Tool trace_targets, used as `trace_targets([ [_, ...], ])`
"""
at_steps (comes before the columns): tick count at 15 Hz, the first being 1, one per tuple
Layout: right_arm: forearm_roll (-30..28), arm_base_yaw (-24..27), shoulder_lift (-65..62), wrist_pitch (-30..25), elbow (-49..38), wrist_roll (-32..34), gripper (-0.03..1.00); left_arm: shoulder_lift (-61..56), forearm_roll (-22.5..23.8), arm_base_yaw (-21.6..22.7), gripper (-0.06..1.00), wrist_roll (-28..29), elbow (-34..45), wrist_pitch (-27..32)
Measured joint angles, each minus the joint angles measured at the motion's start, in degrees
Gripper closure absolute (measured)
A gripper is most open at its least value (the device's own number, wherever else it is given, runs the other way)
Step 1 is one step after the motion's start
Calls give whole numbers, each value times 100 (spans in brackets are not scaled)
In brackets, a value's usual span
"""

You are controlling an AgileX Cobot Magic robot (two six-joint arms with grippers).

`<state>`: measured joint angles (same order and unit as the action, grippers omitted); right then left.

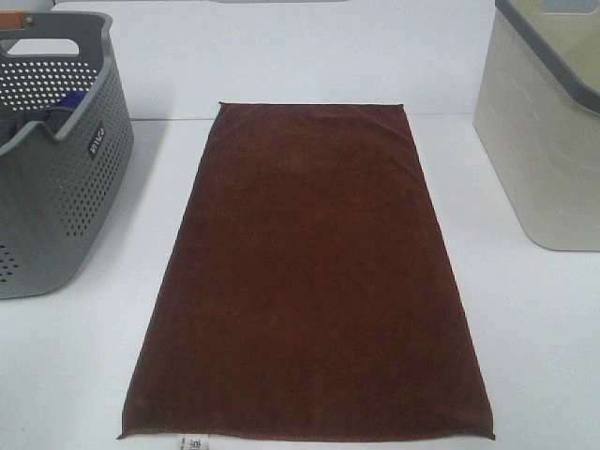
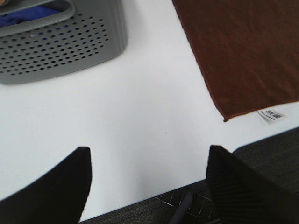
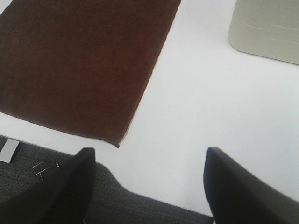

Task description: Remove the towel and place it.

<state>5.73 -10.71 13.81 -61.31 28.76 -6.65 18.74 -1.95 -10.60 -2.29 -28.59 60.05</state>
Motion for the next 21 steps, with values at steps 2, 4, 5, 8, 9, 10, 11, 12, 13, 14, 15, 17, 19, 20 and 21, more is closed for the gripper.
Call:
trace_targets([
  [2,0,0,0,0,0,0,34,0,0,539,28,0,0,0],
  [4,0,0,-11,6,0,0,34,0,0,905,28,0,0,0],
  [5,0,29,-17,6,0,0,34,-17,-6,1008,28,0,0,0],
  [8,0,751,-327,6,0,0,34,-779,-6,1026,28,0,0,0],
  [9,0,1014,-504,6,0,0,34,-934,-6,1026,28,0,0,0],
  [10,0,1215,-699,6,0,0,34,-1358,-6,1026,28,0,0,6],
  [11,0,1346,-917,6,0,0,34,-1581,-6,1026,28,0,0,6],
  [12,0,1387,-1180,6,0,0,34,-1782,-6,1026,28,0,0,6],
  [13,0,1387,-1318,6,0,0,34,-1879,-6,1026,28,0,0,6],
  [14,0,1387,-1369,6,0,0,34,-1896,-6,1026,28,0,0,6],
  [15,0,1387,-1398,6,0,0,34,-1896,0,1026,28,0,6,6],
  [17,0,1387,-1415,6,0,0,34,-1896,6,1026,28,0,6,6],
  [19,6,1387,-1415,6,0,0,34,-1896,11,1026,28,0,11,6],
  [20,6,1387,-1415,6,0,0,34,-1896,11,1026,28,0,11,6],
  [21,6,1387,-1415,6,0,0,34,-1896,11,1026,28,0,11,6],
])
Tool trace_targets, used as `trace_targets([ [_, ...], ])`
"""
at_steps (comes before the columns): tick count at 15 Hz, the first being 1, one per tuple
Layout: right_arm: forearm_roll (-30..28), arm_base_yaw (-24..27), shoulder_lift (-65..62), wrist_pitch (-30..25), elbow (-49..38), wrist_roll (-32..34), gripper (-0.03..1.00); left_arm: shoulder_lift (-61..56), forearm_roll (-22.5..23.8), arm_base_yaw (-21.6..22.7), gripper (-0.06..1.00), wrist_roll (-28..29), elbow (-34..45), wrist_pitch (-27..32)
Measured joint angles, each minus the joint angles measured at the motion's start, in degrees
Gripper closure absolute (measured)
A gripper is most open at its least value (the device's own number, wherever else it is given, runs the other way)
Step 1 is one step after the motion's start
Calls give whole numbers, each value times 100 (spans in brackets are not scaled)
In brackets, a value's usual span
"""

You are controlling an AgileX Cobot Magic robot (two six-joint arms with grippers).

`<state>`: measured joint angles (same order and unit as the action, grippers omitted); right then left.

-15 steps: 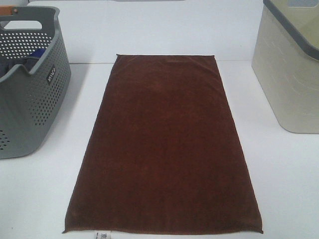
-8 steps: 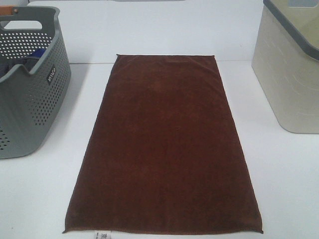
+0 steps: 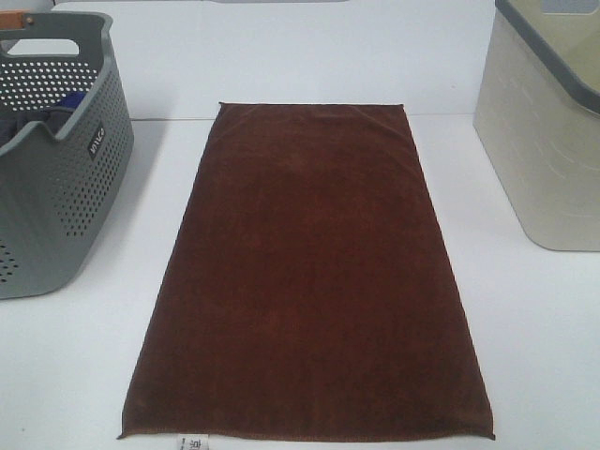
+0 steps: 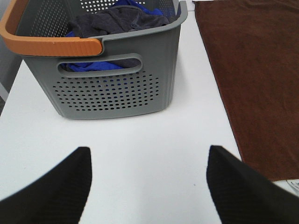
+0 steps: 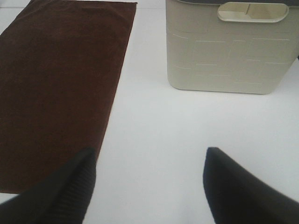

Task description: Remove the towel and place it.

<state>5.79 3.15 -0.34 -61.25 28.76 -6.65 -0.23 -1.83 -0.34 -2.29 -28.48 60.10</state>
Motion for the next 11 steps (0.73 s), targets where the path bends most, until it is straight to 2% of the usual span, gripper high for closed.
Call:
trace_targets([
  [11,0,0,0,0,0,0,34,0,0,0,28,0,0,0],
])
